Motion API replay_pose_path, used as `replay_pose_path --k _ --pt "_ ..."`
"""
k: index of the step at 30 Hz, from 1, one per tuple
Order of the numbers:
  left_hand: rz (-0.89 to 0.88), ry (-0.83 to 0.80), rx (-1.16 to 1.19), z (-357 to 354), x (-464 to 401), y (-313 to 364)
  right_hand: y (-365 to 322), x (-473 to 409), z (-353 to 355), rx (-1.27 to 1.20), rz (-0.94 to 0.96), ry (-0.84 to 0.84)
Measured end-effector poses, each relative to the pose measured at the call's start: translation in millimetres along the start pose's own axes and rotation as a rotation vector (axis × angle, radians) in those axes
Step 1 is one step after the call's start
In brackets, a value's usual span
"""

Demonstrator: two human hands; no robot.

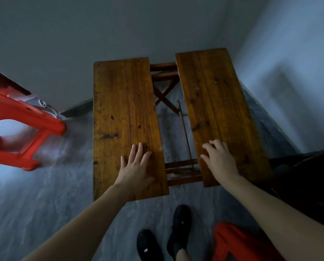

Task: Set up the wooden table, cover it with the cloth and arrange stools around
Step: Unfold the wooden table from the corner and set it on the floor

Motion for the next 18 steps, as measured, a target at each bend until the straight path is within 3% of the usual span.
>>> replay_pose_path --k 4,8,10,15,18 --pt "0.025 0.089 0.019 -13 14 0 -7 8 -4 -0.069 -0.083 0.059" --pt "0.003 0.209 -0.003 -31 33 3 -9 21 -9 -0.071 -0.043 0.01" --pt "-0.017 0.241 -0.035 -38 32 1 -5 26 -10 -0.075 0.018 -0.101" --pt "-0.009 0.224 -0.135 -44 32 0 8 31 -10 0.065 0.114 -0.567" --pt "0.012 0.17 -0.211 -45 31 2 19 32 -13 0.202 0.072 -0.665"
Point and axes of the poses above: each hand's wrist, its own x-axis away from the middle knuckle, its own z-axis out of the back of the hand, y = z × x, the point moved 7 cm from there along -x, towards the middle knuckle, and after that the axes turned 15 degrees about z, right-handed, at the moved point
